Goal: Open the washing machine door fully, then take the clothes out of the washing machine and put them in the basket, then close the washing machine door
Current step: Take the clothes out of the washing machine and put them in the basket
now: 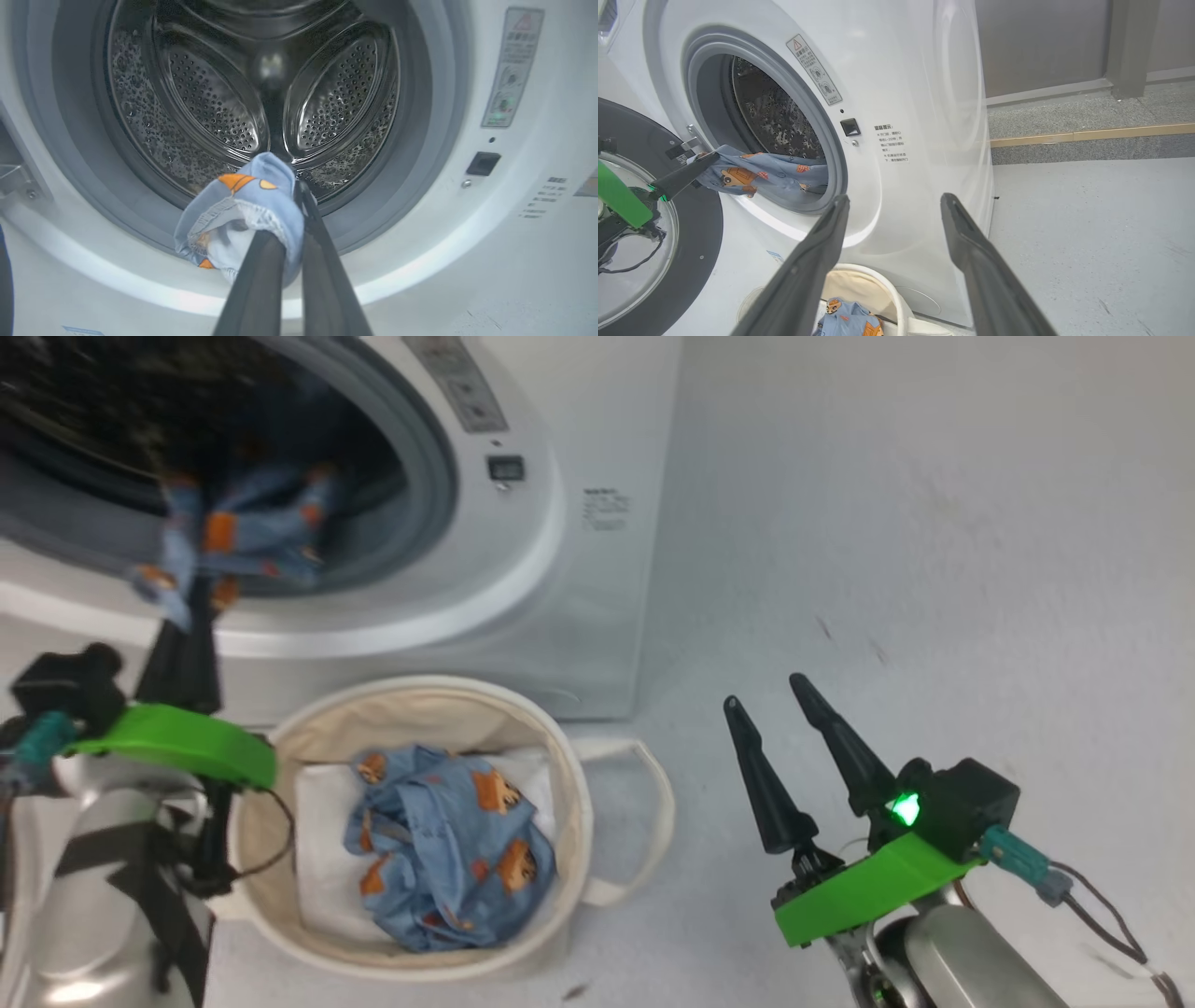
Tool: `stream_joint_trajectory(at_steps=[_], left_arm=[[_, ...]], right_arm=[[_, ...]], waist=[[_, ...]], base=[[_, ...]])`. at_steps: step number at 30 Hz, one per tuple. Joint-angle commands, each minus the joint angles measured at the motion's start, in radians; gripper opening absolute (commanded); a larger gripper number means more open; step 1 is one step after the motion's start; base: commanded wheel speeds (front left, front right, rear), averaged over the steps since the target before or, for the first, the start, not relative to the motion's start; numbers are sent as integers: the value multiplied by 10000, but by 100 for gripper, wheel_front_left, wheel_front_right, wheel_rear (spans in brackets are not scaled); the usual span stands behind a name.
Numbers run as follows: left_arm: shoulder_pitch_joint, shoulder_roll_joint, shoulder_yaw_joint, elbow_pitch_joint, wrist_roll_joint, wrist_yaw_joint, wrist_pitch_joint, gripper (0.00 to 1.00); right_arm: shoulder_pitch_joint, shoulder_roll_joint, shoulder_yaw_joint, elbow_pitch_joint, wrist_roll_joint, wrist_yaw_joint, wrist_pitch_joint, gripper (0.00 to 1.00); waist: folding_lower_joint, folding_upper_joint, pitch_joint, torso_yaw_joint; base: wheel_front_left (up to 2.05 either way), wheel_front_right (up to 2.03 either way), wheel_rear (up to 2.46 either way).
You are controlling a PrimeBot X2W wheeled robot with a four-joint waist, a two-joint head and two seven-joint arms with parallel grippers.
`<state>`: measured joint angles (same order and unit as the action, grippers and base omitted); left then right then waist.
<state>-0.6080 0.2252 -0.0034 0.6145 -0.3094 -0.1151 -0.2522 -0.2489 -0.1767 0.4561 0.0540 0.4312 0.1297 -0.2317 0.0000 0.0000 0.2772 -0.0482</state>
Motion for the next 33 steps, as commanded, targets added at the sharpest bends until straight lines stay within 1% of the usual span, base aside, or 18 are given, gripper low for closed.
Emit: stream_joint_trajectory(at_steps=[1, 2, 3, 4, 9, 13, 15, 17, 20, 22, 28, 33], left_arm=[[4, 343, 17, -899, 52, -68, 214, 0], [4, 343, 17, -899, 52, -68, 214, 0], [211, 387, -196, -1723, -100, -97, 740, 0], [318, 432, -270, -2200, -193, -106, 1068, 0], [899, 723, -347, -4960, -765, -79, 3006, 0], [1136, 881, -201, -7290, -1196, 223, 4468, 0], [1120, 940, -83, -8281, -1340, 420, 4962, 0], [1117, 922, 7, -8983, -1538, 613, 5403, 0], [1221, 948, 80, -9578, -1675, 800, 5819, 0], [1277, 886, 186, -9876, -1809, 906, 5860, 0], [1682, 1010, 102, -9986, -1829, 1018, 6339, 0], [1440, 1175, 433, -10373, -2009, 1144, 6520, 0]], right_arm=[[-70, 92, 244, -142, 154, 10, -163, 100], [-70, 92, 244, -142, 154, 10, -163, 100], [-19, 111, 274, 9, 271, 10, -213, 100], [14, 119, 274, 66, 314, 10, -232, 100], [271, 165, 141, 175, 447, 10, -283, 100], [444, 165, 1, 130, 436, 10, -294, 100], [496, 179, -37, 70, 427, 10, -296, 100], [532, 181, -52, 35, 418, 10, -297, 100], [527, 203, 14, -34, 427, 10, -298, 100], [535, 207, 20, -80, 446, 10, -298, 100], [587, 183, 37, -127, 468, 10, -299, 100], [714, 139, 29, -253, 491, 10, -299, 100]], waist=[[0, 0, -893, 696], [0, 0, -893, 696], [0, 0, -1259, 953], [0, 0, -1422, 1071], [0, 0, -2047, 1483], [0, 0, -2246, 1654], [0, 0, -2317, 1684], [0, 0, -2366, 1699], [0, 0, -2366, 1647], [0, 0, -2371, 1591], [0, 0, -2422, 1416], [0, 0, -2603, 1368]], base=[[0, 0, 0], [0, 0, 0], [0, 0, 0], [0, 0, 0], [0, 0, 0], [0, 0, 0], [0, 0, 0], [0, 0, 0], [0, 0, 0], [0, 0, 0], [0, 0, 0], [0, 0, 0]])
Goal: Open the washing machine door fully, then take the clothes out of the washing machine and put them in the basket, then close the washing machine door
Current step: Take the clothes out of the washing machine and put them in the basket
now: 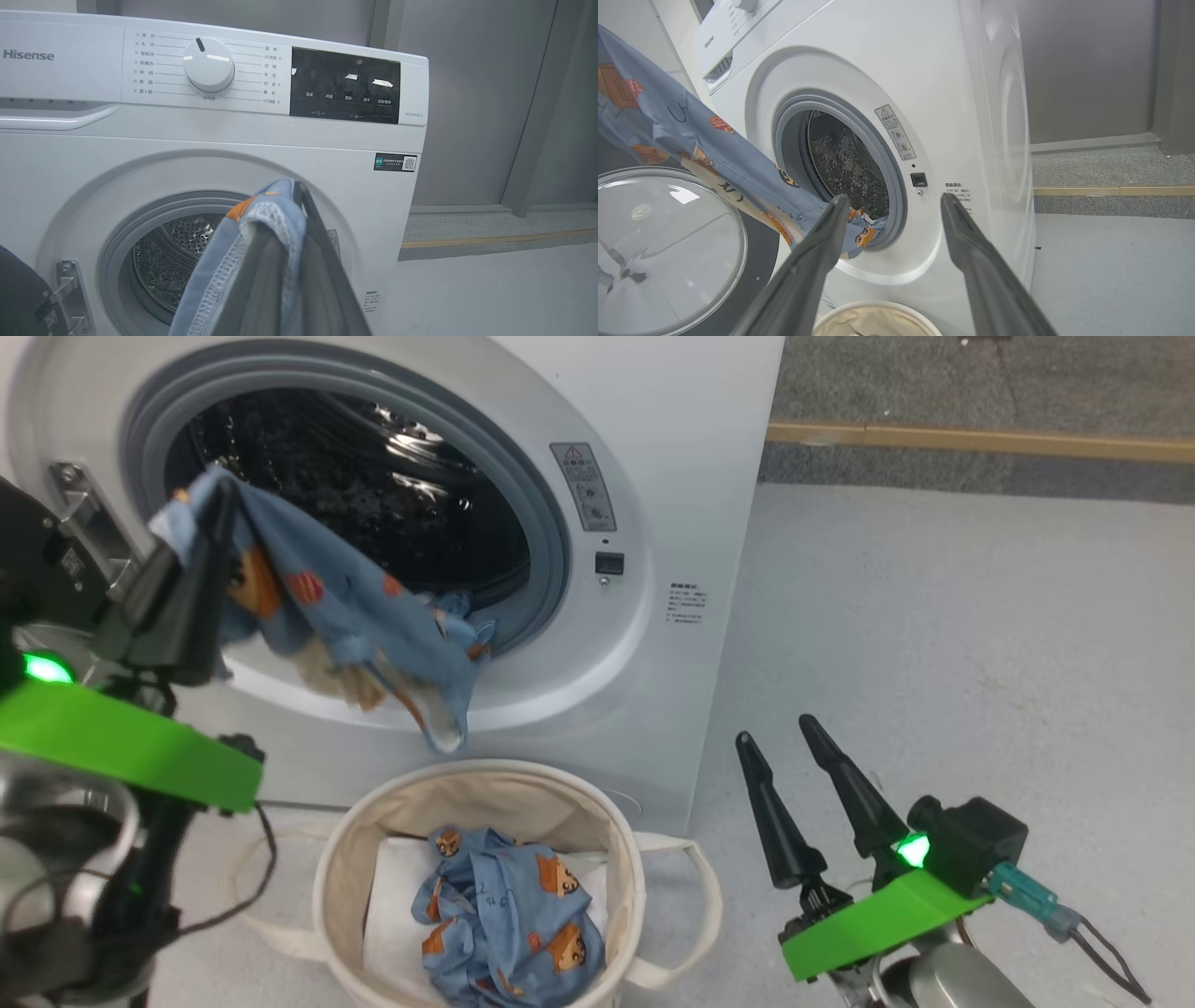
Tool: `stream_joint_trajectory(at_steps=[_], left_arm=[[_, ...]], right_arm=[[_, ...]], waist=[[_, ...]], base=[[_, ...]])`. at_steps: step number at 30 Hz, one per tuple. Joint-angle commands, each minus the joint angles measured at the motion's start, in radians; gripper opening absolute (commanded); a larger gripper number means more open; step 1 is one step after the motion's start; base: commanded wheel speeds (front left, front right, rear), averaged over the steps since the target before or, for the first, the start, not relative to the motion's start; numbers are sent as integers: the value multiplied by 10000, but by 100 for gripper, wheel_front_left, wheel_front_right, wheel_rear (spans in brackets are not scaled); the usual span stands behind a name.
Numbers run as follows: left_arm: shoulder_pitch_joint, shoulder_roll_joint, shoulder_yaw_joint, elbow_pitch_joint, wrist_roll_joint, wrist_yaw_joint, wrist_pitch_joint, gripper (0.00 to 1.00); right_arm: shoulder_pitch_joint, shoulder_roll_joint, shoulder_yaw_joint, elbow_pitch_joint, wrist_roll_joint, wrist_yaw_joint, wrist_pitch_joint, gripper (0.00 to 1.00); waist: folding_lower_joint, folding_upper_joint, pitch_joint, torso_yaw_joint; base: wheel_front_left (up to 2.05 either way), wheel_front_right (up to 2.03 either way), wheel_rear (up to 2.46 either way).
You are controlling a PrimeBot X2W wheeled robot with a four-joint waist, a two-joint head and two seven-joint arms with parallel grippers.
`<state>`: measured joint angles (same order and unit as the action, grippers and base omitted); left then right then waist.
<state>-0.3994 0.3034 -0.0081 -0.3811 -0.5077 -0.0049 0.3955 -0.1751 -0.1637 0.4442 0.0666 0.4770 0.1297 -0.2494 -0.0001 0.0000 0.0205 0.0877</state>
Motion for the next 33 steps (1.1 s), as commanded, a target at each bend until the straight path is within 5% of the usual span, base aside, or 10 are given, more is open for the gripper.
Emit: stream_joint_trajectory(at_steps=[1, 17, 33], left_arm=[[-757, 441, 534, -514, -121, 77, 207, 0], [-1206, 564, 259, -557, -462, 309, 1228, 0], [-918, 462, 366, 1065, -587, -60, 166, 0]], right_arm=[[14, -13, 137, -380, 28, 10, -123, 100], [188, 119, 269, -361, 63, 10, -124, 100], [-31, 23, 228, -356, -36, 10, -124, 100]], waist=[[1, 0, -66, 25], [1, 0, -267, 221], [1, 0, 251, -180]], base=[[0, 0, 0], [0, 0, 0], [0, 0, 0]])
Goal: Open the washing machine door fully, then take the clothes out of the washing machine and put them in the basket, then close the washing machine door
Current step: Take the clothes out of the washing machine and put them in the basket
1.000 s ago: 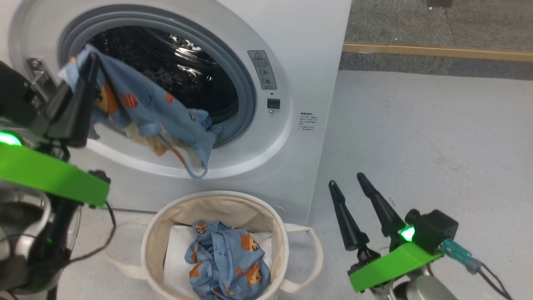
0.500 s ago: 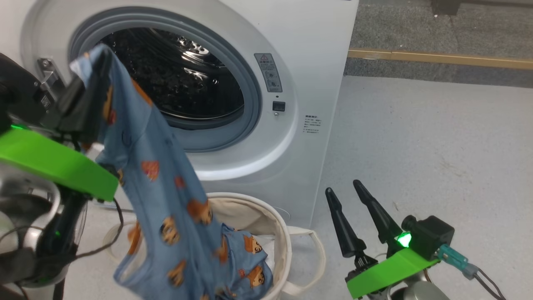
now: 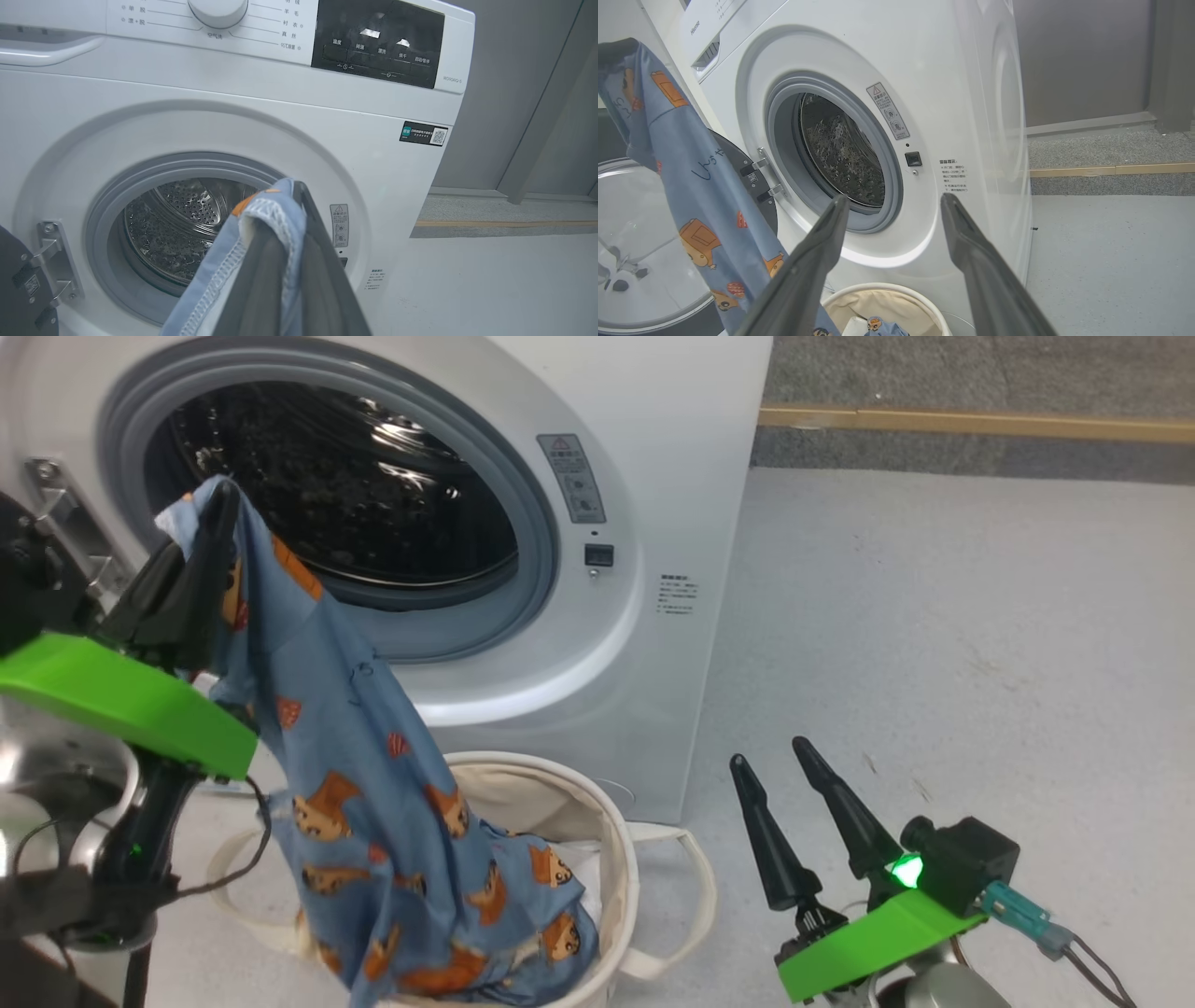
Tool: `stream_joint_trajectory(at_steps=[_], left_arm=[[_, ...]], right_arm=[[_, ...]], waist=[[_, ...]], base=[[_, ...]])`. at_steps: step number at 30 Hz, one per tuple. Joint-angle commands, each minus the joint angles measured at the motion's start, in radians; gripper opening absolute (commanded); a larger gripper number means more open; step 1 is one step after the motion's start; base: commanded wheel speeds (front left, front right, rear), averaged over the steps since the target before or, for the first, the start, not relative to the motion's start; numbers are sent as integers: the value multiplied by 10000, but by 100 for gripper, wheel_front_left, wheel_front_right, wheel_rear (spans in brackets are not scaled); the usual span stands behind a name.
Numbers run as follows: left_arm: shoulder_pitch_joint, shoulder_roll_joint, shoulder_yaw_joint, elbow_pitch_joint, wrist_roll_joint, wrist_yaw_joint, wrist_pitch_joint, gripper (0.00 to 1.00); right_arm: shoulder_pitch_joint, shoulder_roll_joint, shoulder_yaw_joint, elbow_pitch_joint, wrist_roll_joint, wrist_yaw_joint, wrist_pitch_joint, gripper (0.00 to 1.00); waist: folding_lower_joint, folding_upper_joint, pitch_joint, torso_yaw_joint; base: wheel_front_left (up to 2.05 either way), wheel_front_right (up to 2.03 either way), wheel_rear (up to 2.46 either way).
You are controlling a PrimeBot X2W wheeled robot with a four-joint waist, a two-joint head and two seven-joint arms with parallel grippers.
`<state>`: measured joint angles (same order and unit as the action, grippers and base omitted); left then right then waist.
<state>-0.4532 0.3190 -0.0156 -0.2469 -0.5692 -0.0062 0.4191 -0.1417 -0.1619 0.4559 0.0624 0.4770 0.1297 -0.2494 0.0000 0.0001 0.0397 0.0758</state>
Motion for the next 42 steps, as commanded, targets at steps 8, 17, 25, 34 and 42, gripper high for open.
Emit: stream_joint_trajectory(at_steps=[8, 17, 25, 34, 42], left_arm=[[253, 9, -347, 2327, 409, -603, -1165, 0], [263, -287, -1439, 6417, 982, -1152, -4138, 0], [-431, -715, -1863, 9474, 591, -1235, -6229, 0], [-1614, -1536, -2383, 13006, -962, -1242, -6632, 0], [-1922, -1918, -2956, 13746, -1771, -1243, -6738, 21]], right_arm=[[-602, -97, 135, -264, -52, 10, -124, 100], [-895, -464, 12, -386, -235, 10, -124, 100], [-1078, -603, -132, -636, -391, 10, -55, 100], [-1313, -673, -382, -1111, -673, 10, 80, 100], [-1374, -538, -460, -1090, -760, 10, 43, 100]], waist=[[0, -1, 468, -543], [0, -1, 1243, -1313], [0, -1, 2062, -1923], [0, -1, 3250, -2584], [0, -1, 3420, -2880]], base=[[0, 0, 0], [0, 0, 0], [0, 0, 0], [0, 0, 0], [0, 0, 0]])
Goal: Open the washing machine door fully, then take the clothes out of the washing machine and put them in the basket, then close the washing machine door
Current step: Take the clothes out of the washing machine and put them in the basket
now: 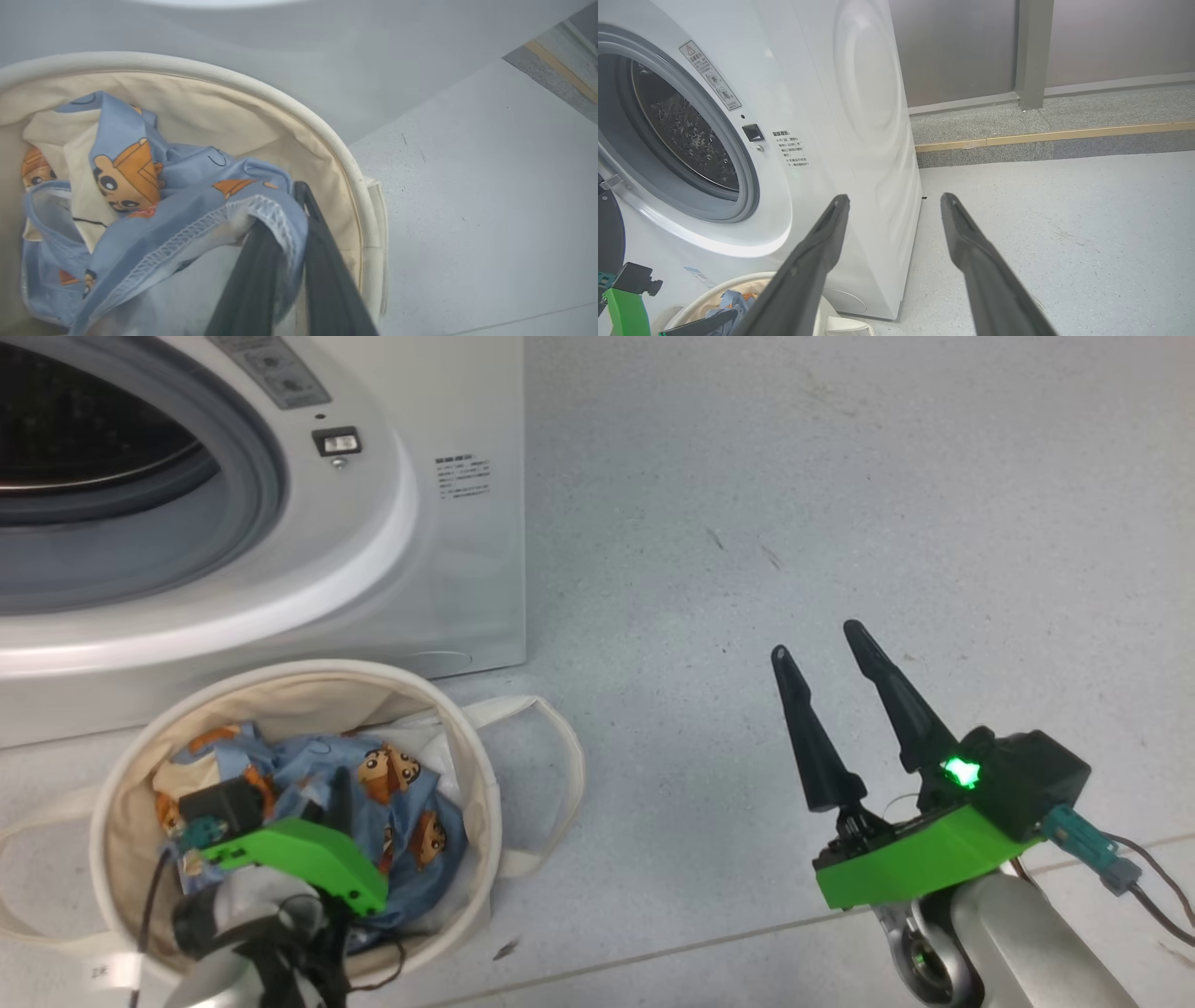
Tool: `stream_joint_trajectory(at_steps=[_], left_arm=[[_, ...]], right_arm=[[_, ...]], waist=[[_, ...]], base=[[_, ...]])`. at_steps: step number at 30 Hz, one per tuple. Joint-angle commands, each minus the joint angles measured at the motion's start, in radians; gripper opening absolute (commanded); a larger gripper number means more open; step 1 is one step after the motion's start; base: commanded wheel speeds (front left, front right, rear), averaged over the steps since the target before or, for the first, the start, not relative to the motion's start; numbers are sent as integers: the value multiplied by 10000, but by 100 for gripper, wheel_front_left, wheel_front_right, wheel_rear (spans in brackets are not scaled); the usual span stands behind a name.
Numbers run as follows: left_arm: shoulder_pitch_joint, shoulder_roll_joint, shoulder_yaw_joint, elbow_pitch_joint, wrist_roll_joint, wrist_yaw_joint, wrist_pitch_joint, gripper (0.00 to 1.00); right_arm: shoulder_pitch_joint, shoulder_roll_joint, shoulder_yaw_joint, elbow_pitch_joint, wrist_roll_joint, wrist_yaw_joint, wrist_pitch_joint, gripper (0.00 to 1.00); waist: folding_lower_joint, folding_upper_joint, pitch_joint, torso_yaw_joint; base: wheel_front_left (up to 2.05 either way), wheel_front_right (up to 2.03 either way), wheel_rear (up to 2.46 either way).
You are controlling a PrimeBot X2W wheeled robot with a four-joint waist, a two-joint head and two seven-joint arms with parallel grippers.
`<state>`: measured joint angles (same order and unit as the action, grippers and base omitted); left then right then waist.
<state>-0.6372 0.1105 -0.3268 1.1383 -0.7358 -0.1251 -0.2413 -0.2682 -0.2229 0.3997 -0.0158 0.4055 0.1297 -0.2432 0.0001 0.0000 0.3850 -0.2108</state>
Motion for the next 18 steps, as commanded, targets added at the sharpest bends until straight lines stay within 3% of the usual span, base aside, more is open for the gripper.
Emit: stream_joint_trajectory(at_steps=[1, 2, 3, 9, 18], left_arm=[[-51, 114, 23, -121, -216, -54, -137, 30], [-15, 69, -112, -138, -336, -54, -137, 61], [18, 24, -236, -213, -481, -55, -139, 100], [364, -12, -1109, -819, -1286, -55, -157, 100], [1296, 449, -2715, -3190, -2608, -55, -197, 100]], right_arm=[[-112, 86, 118, -278, -41, 10, -25, 100], [-115, 103, 145, -253, -32, 10, -31, 100], [-123, 115, 169, -231, -25, 10, -38, 100], [-157, 111, 286, -91, 67, 10, -76, 100], [4, 148, 606, 302, 392, 10, -117, 100]], waist=[[-1, 0, -76, -11], [-1, 0, -123, -1], [-1, 0, -176, 26], [-1, 0, -623, 347], [-1, 0, -1630, 1282]], base=[[0, 0, 0], [0, 0, 0], [0, 0, 0], [0, 0, 0], [0, 0, 0]])
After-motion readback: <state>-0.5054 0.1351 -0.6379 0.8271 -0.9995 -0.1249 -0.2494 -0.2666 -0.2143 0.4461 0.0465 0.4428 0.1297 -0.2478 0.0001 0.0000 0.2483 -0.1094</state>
